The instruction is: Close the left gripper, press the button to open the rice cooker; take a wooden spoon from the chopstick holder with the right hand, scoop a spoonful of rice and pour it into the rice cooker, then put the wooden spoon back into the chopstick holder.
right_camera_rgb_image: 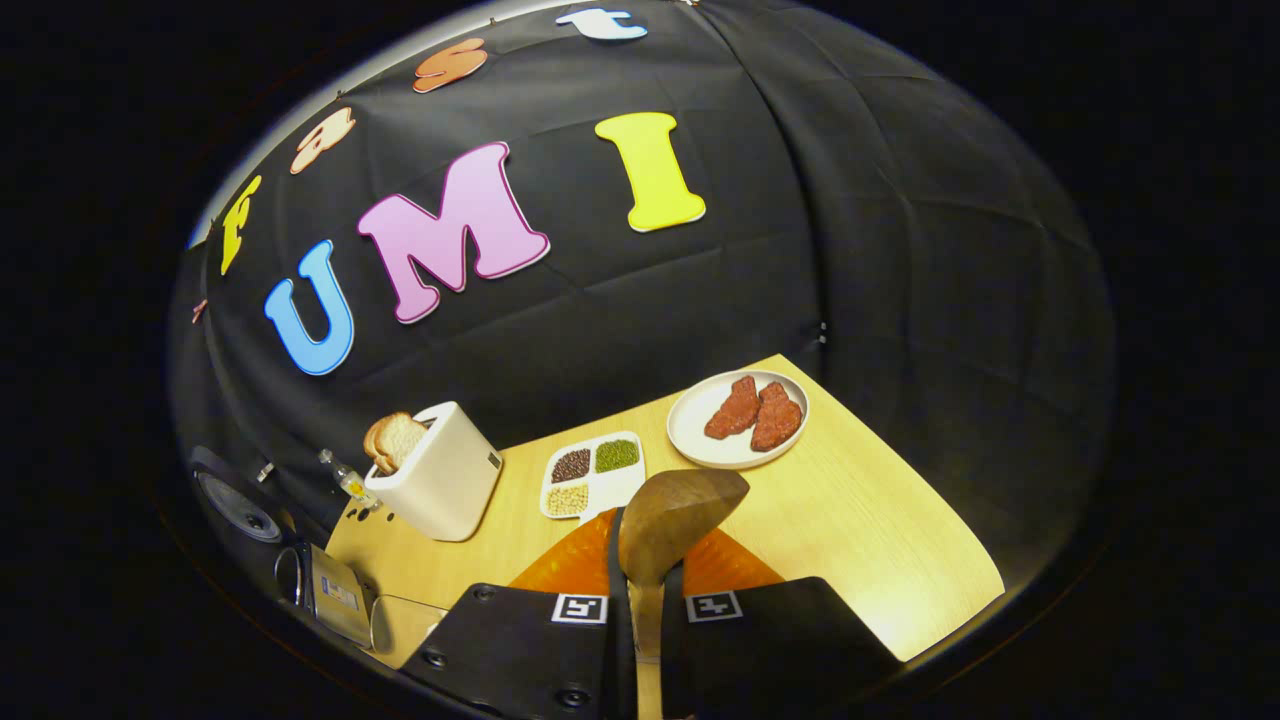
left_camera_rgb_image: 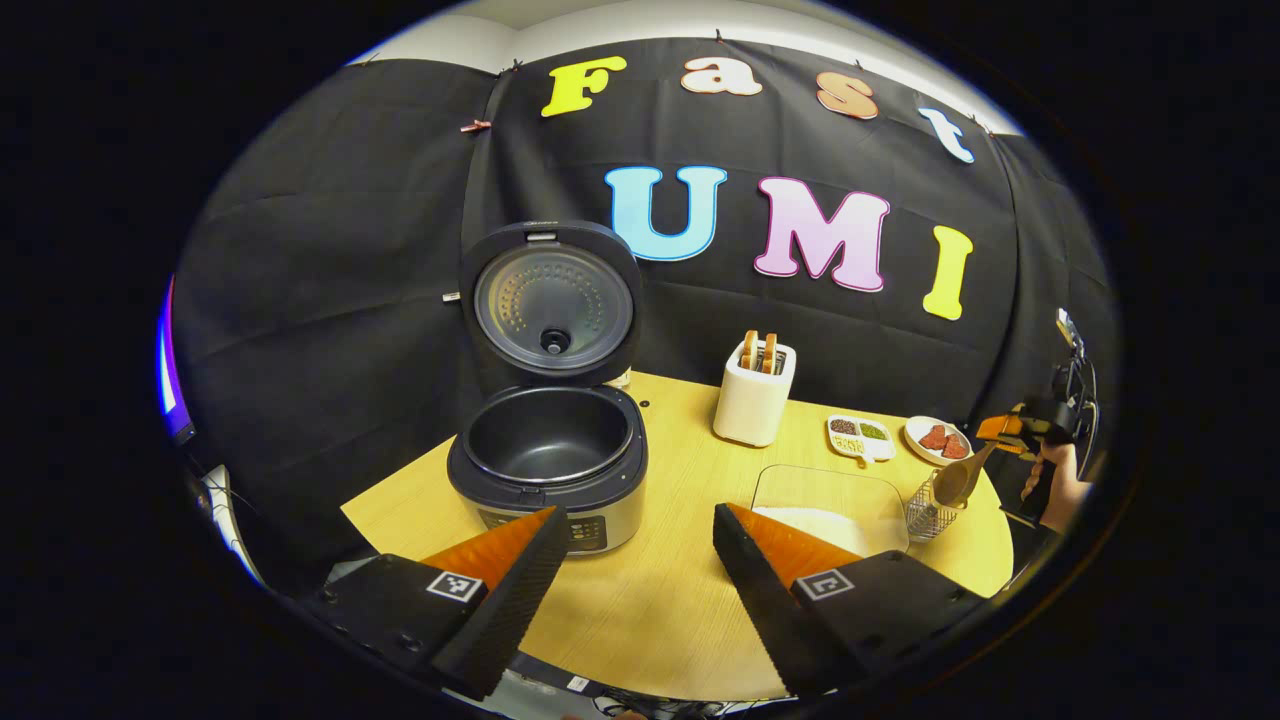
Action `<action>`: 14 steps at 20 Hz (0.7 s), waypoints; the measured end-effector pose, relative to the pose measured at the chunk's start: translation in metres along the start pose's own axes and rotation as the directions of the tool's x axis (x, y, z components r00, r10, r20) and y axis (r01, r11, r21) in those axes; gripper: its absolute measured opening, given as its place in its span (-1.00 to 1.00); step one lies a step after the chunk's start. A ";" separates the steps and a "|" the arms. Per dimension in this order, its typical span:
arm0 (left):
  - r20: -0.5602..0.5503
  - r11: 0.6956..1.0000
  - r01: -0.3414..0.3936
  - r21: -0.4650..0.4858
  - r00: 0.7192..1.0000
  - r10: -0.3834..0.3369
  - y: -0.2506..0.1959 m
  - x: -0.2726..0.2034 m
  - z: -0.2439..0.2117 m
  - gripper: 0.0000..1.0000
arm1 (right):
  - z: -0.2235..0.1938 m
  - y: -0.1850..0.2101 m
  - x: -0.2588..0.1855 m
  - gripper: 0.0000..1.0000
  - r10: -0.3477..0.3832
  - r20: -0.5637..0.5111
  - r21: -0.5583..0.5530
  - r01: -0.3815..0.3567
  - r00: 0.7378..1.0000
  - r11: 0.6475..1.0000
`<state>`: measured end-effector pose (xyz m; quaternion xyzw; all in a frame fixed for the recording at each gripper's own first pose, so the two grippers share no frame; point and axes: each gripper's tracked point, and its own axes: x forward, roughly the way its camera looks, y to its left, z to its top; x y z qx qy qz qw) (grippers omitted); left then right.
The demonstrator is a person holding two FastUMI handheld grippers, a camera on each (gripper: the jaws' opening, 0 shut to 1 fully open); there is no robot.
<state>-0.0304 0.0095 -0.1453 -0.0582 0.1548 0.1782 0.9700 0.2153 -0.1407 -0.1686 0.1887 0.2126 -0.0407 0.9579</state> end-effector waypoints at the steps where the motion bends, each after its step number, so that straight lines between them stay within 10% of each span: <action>1: -0.001 1.000 0.005 -0.007 1.000 -0.005 0.004 0.001 -0.002 0.96 | 0.007 0.007 -0.007 -0.72 0.011 0.014 -0.010 -0.011 1.000 1.000; 14: -0.003 0.996 0.085 0.030 0.996 -0.085 0.046 -0.001 -0.011 0.92 | -0.011 0.143 -0.075 -0.73 0.197 0.059 -0.044 -0.195 0.979 0.980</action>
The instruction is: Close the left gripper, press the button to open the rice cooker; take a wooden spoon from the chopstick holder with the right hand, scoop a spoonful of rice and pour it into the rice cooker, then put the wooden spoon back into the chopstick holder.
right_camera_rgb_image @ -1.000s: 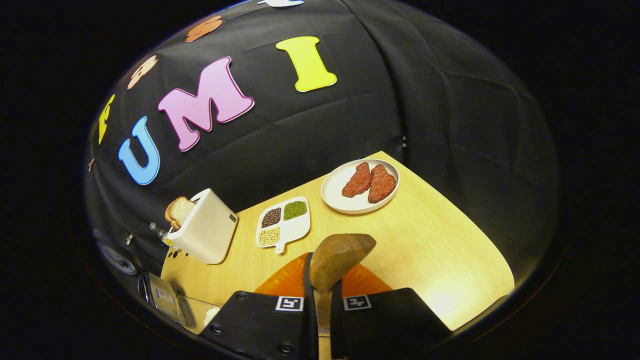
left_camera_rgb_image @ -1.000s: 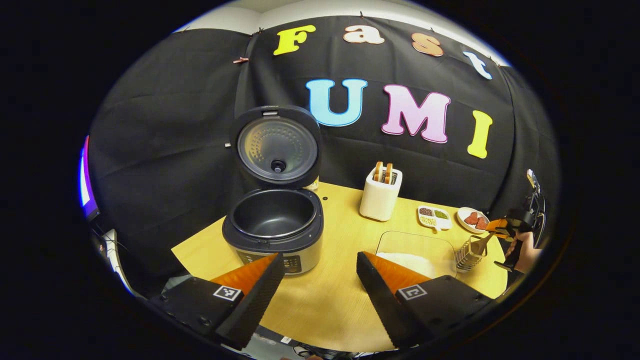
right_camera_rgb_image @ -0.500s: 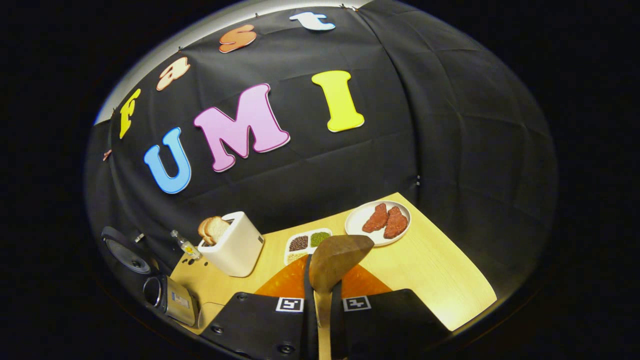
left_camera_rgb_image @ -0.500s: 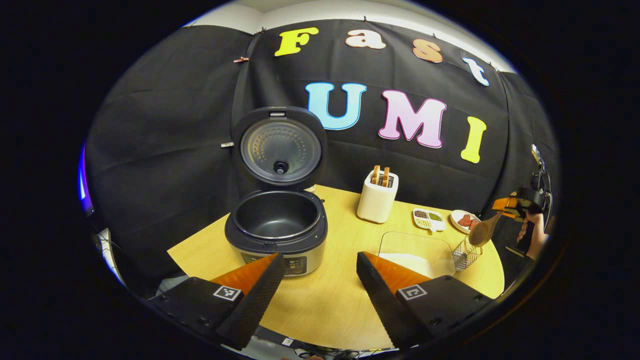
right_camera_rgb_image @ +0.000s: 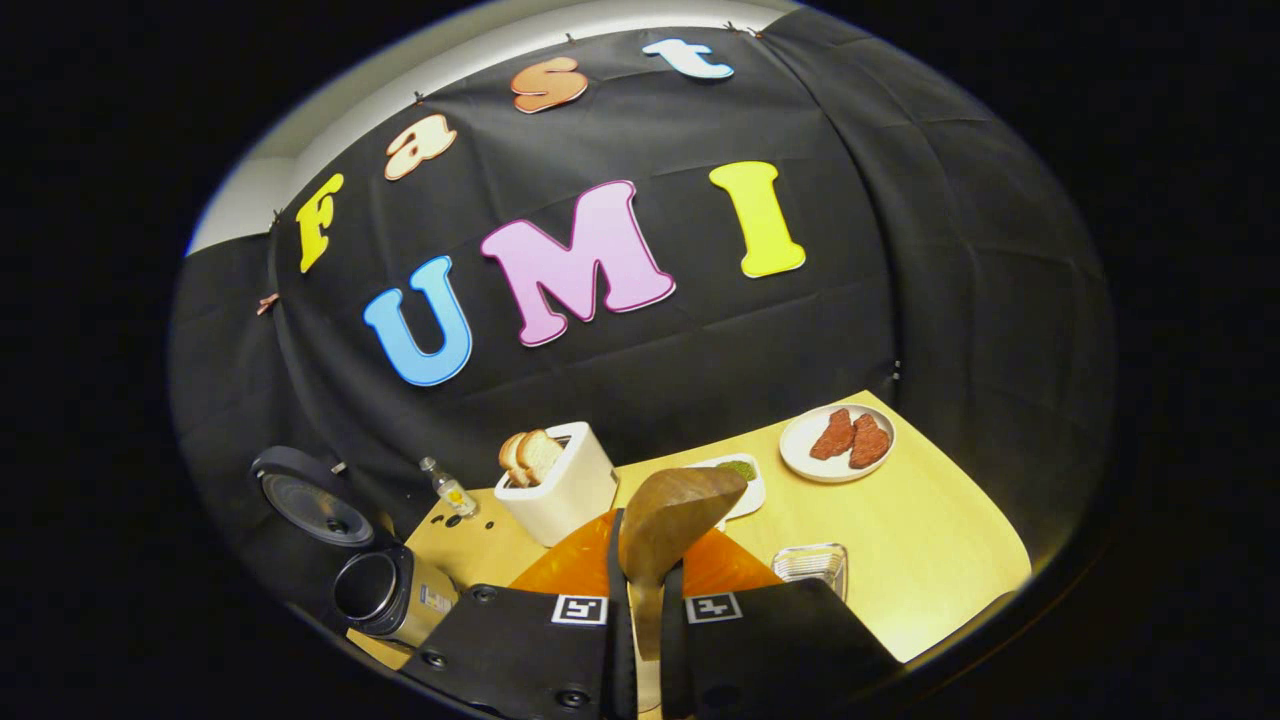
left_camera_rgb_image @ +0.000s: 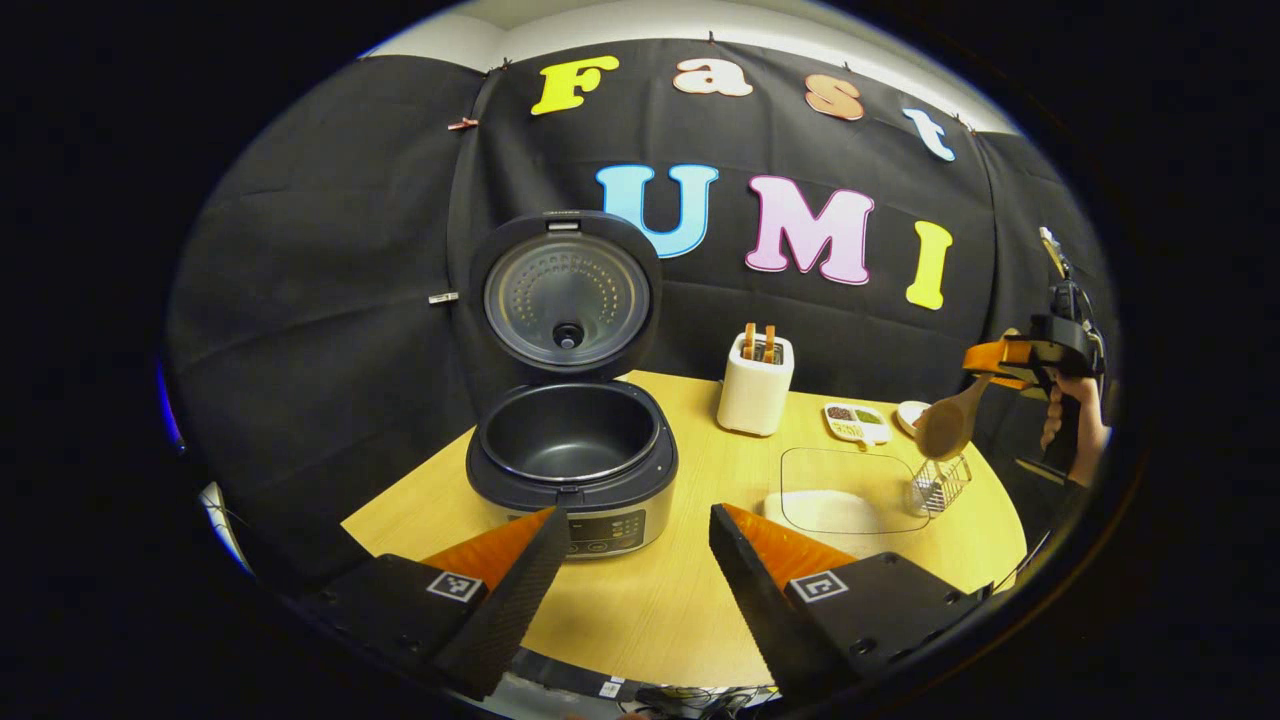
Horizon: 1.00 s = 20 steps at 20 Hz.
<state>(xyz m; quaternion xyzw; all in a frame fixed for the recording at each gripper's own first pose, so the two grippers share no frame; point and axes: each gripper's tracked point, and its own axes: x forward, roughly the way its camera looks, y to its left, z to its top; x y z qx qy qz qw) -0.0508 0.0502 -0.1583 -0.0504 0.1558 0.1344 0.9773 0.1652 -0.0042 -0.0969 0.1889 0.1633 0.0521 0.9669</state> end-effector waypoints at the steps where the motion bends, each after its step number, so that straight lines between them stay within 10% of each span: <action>1: -0.011 1.000 0.009 -0.017 1.000 -0.009 0.002 -0.002 -0.003 0.92 | -0.009 0.009 0.001 -0.73 0.012 -0.011 -0.003 -0.012 1.000 1.000; 11: -0.073 1.000 0.010 0.004 0.997 -0.010 0.040 0.005 -0.028 0.92 | -0.124 0.018 0.024 -0.72 -0.043 -0.095 -0.196 0.023 0.995 0.980; 20: -0.084 0.999 0.045 0.000 0.995 -0.045 0.048 0.019 -0.033 0.92 | -0.160 0.033 0.018 -0.72 -0.089 -0.171 0.054 0.100 0.981 0.994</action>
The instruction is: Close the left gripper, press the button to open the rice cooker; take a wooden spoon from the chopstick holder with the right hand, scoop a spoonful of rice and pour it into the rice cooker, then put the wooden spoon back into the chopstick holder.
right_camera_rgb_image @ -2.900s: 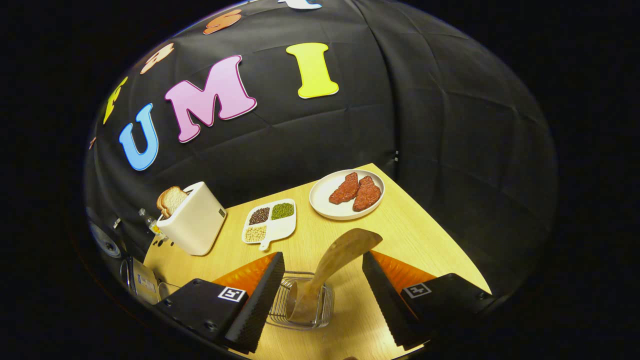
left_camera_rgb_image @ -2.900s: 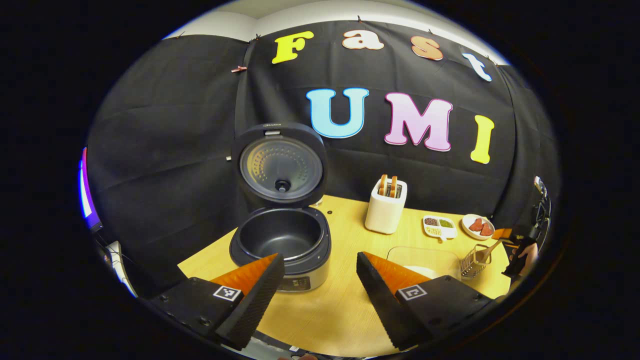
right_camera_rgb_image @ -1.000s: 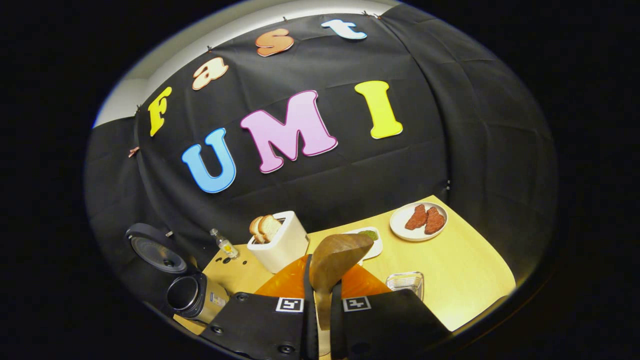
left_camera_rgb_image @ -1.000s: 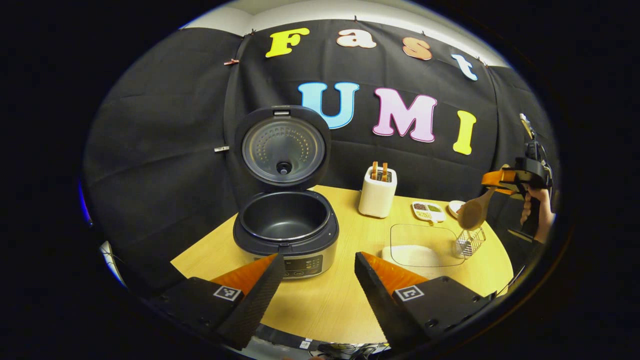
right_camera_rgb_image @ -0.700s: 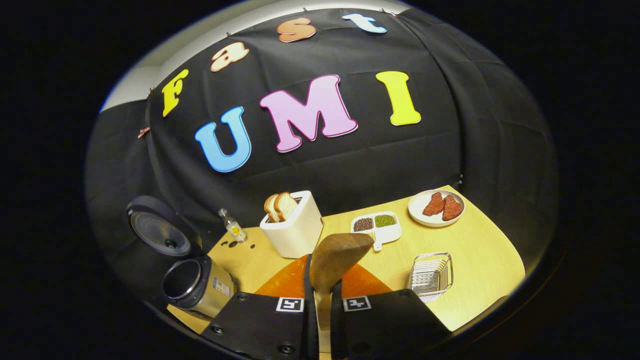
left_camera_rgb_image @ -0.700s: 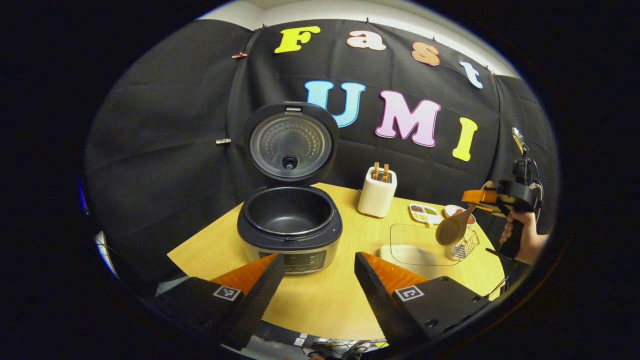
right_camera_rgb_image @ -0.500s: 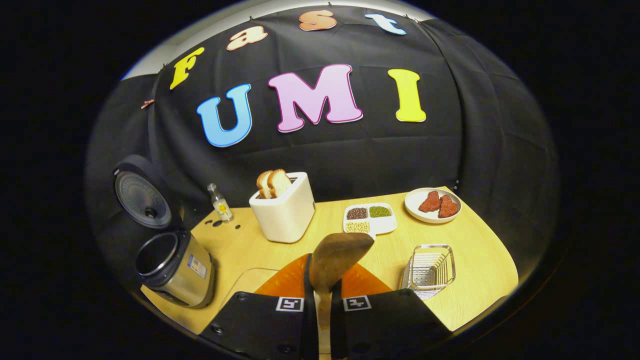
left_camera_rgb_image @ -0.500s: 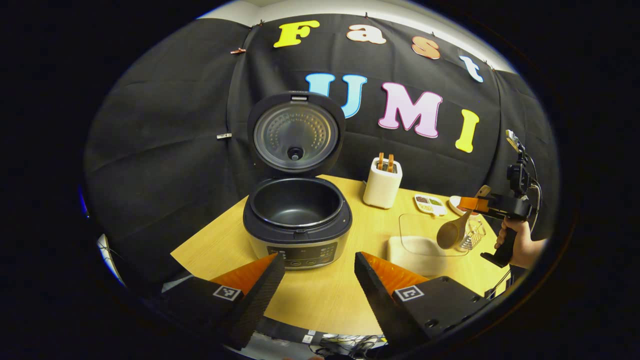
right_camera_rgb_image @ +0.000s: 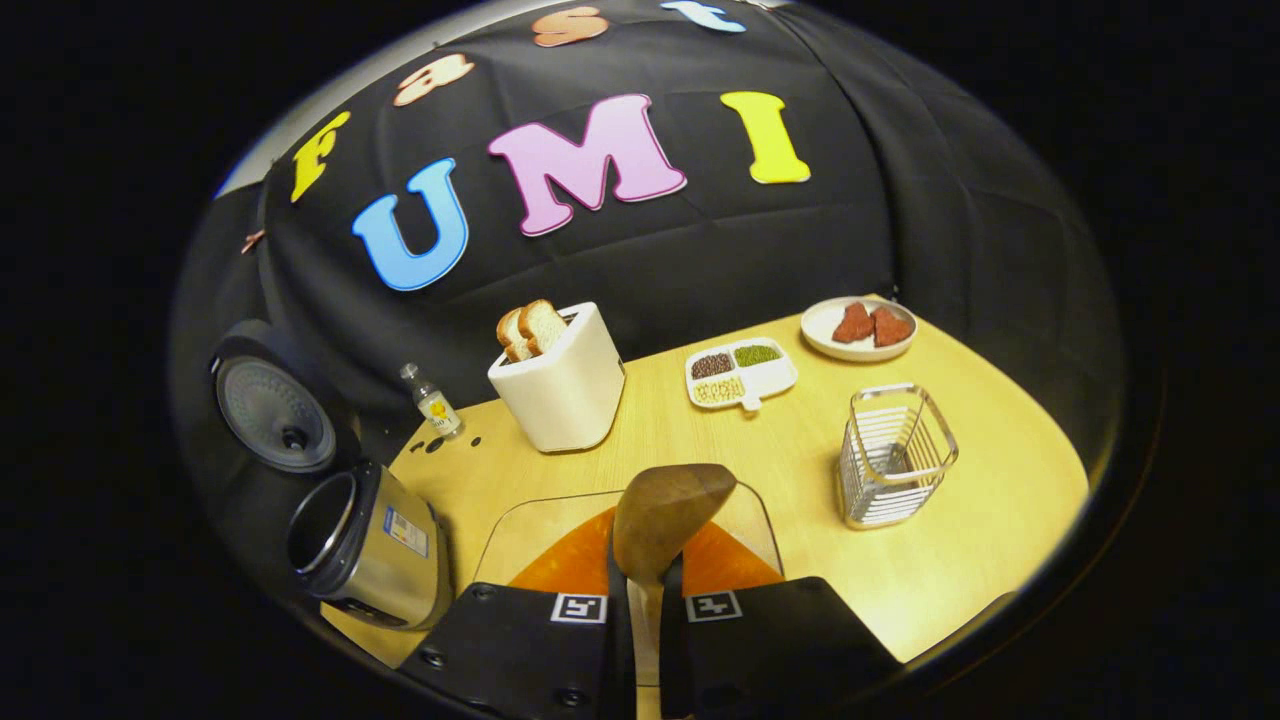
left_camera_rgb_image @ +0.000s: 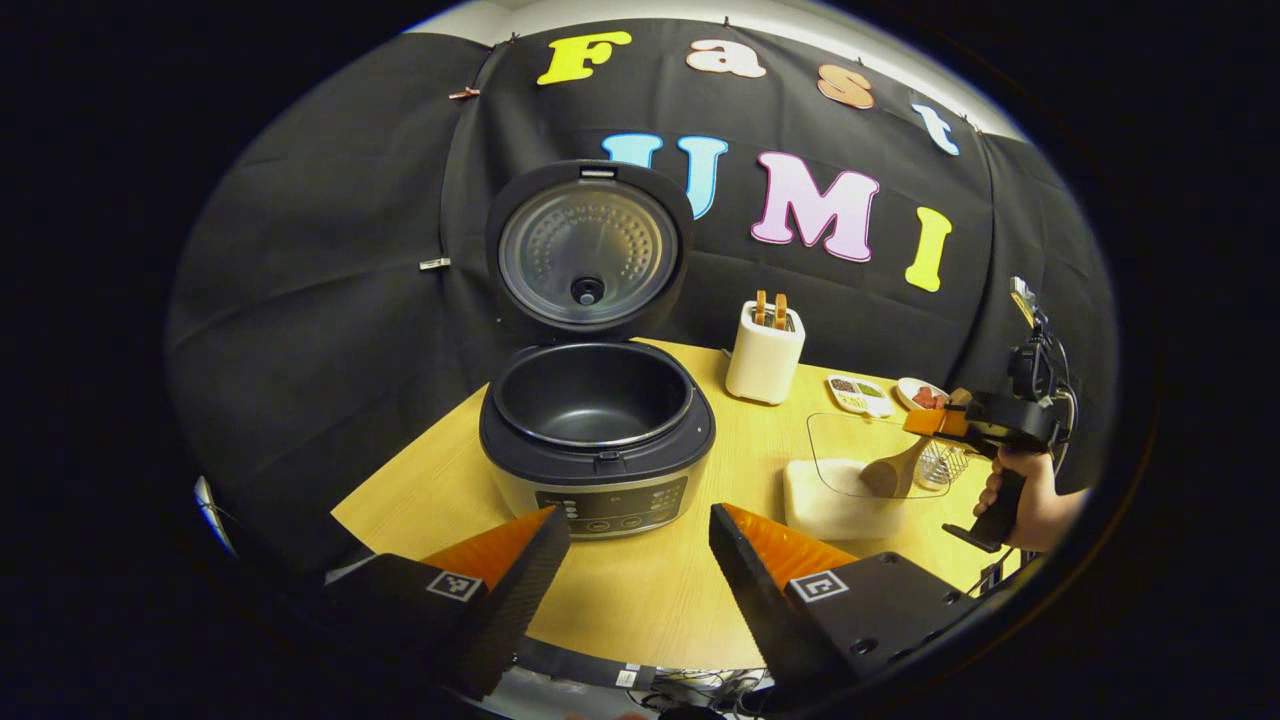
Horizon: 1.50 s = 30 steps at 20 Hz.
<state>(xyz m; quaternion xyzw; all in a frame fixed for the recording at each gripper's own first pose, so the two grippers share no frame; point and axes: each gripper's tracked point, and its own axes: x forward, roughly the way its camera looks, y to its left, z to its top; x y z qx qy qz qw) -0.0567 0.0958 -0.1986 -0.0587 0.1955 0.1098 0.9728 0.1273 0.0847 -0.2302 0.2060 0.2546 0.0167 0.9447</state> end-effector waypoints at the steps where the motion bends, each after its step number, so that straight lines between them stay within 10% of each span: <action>1: 0.000 1.000 0.000 0.000 1.000 0.000 0.001 0.001 0.001 0.92 | -0.003 0.003 0.000 -0.72 0.002 -0.014 0.037 -0.001 1.000 0.999; 20: 0.033 0.999 0.008 -0.040 0.999 -0.006 0.026 -0.004 0.006 0.92 | 0.041 0.007 -0.025 -0.73 0.054 -0.066 0.533 -0.010 0.996 0.846; 30: 0.074 0.998 -0.017 -0.061 0.997 0.022 0.048 -0.016 0.013 0.92 | 0.104 0.100 -0.036 -0.73 0.198 0.000 0.582 -0.161 0.980 0.797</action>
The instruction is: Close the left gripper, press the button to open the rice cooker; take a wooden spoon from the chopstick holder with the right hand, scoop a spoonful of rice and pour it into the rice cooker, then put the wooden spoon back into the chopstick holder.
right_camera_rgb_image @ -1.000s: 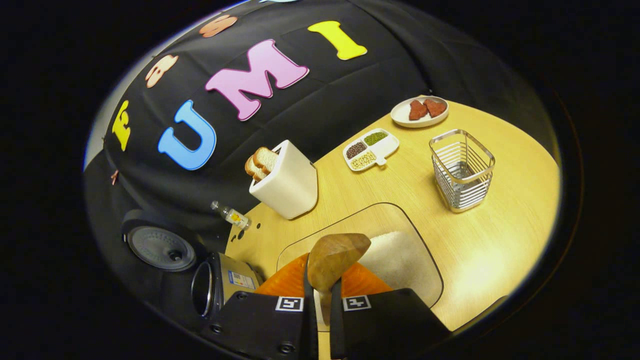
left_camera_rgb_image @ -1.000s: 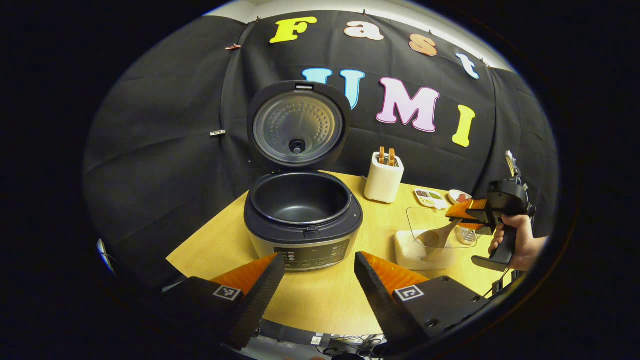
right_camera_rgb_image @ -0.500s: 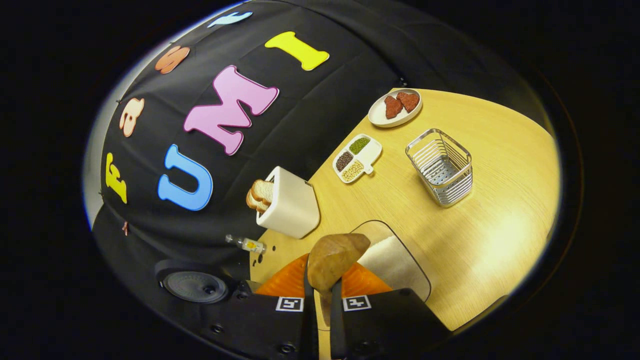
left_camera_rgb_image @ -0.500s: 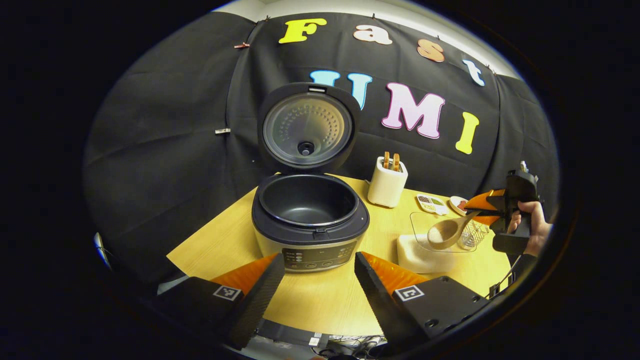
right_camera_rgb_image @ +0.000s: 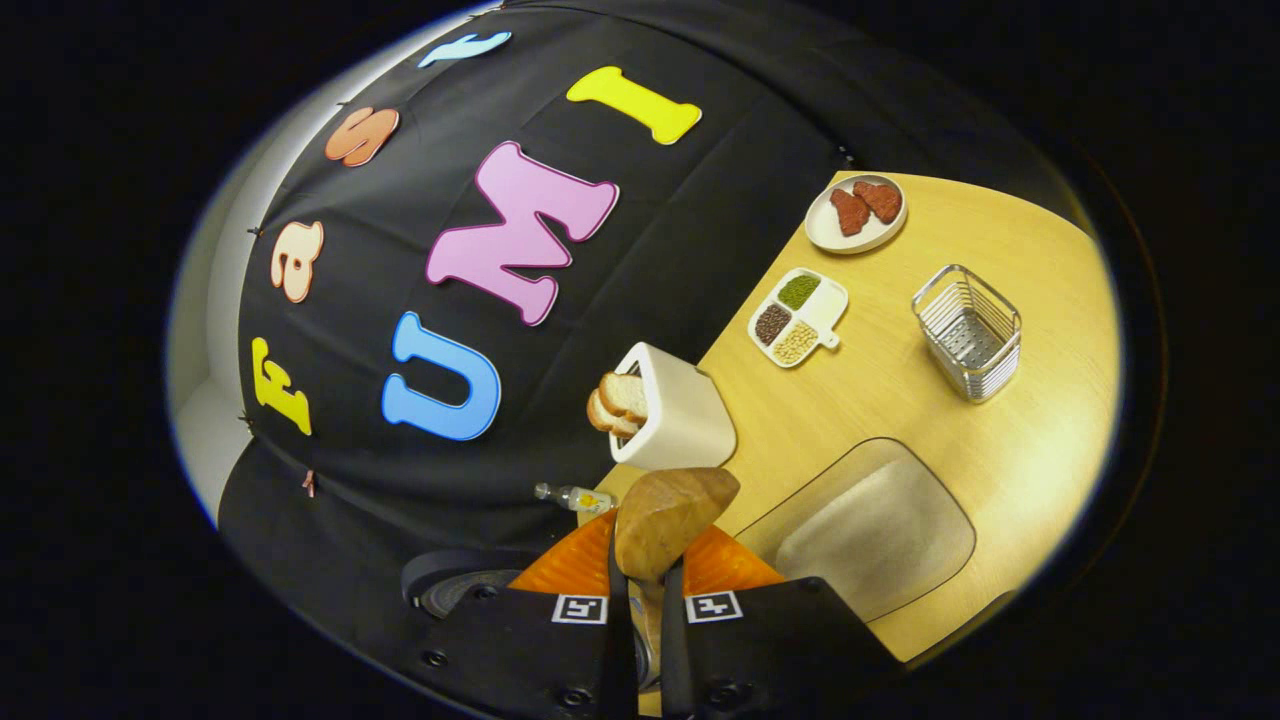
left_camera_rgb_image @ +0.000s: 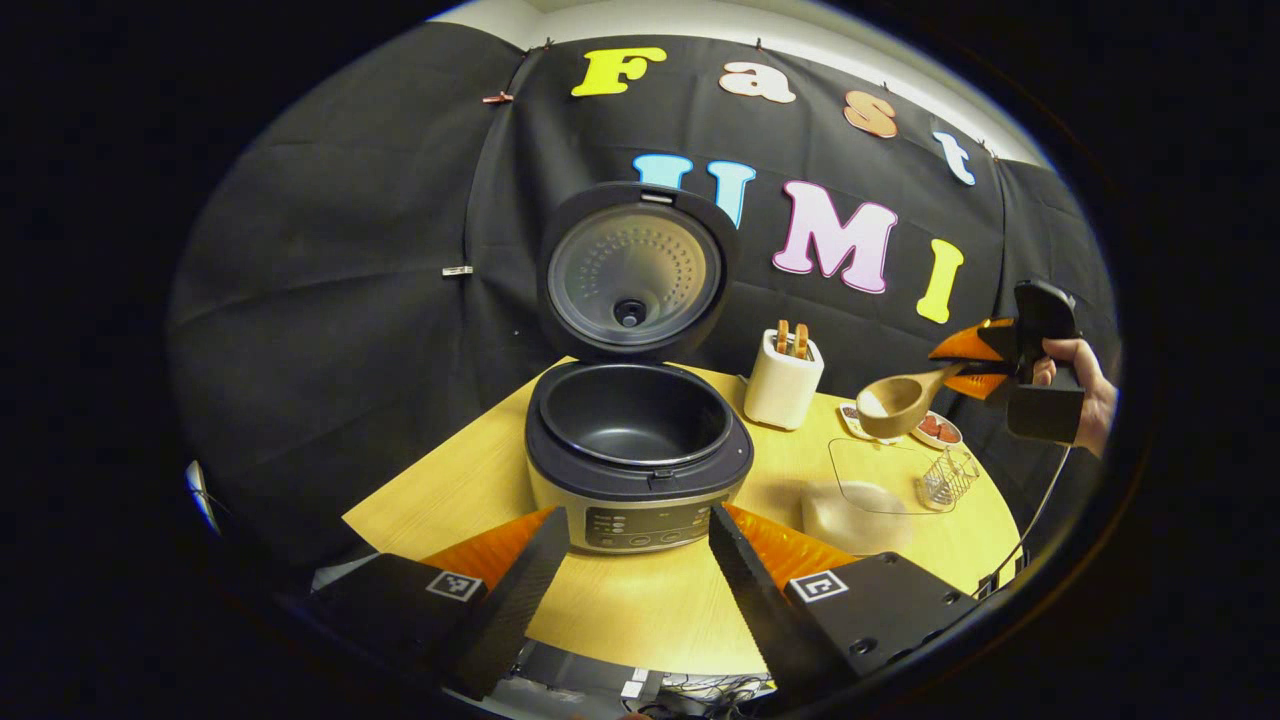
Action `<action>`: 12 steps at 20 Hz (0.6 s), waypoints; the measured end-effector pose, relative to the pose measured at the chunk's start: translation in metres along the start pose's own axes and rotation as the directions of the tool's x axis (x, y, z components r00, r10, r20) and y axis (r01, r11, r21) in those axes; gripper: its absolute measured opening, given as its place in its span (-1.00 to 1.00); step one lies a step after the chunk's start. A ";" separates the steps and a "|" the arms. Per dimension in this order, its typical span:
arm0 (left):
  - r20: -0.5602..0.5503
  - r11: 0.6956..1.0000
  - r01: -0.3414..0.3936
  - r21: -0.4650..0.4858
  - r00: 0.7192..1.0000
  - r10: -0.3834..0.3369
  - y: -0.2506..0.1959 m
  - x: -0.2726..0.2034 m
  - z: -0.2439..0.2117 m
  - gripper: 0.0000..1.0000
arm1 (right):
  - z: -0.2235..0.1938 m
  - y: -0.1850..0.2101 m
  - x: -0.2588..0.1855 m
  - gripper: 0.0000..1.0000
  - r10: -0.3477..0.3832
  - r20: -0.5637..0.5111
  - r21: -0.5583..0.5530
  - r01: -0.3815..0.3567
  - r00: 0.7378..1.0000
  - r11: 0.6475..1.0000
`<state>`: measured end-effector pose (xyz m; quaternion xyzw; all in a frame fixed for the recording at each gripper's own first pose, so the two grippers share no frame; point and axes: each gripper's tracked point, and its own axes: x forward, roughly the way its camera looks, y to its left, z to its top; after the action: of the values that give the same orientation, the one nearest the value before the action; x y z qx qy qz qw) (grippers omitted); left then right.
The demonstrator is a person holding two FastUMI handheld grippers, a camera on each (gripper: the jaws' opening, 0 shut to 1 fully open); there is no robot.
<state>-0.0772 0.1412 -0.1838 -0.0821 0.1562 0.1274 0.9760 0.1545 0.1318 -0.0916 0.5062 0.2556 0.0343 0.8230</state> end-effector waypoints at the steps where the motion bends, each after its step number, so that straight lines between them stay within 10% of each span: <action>1: 0.001 1.000 -0.010 -0.006 1.000 0.010 0.005 -0.002 -0.001 0.92 | -0.004 0.013 0.003 -0.73 0.016 -0.008 0.007 -0.016 1.000 1.000; 12: 0.015 0.992 -0.115 -0.054 0.993 0.116 0.057 -0.016 -0.003 0.84 | -0.105 0.108 0.045 -0.72 0.126 -0.159 -0.075 -0.139 0.979 0.987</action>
<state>-0.1085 0.1916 -0.1880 -0.0976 0.1486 0.1883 0.9659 0.1679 0.2841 -0.0548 0.4823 0.2823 0.1389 0.8176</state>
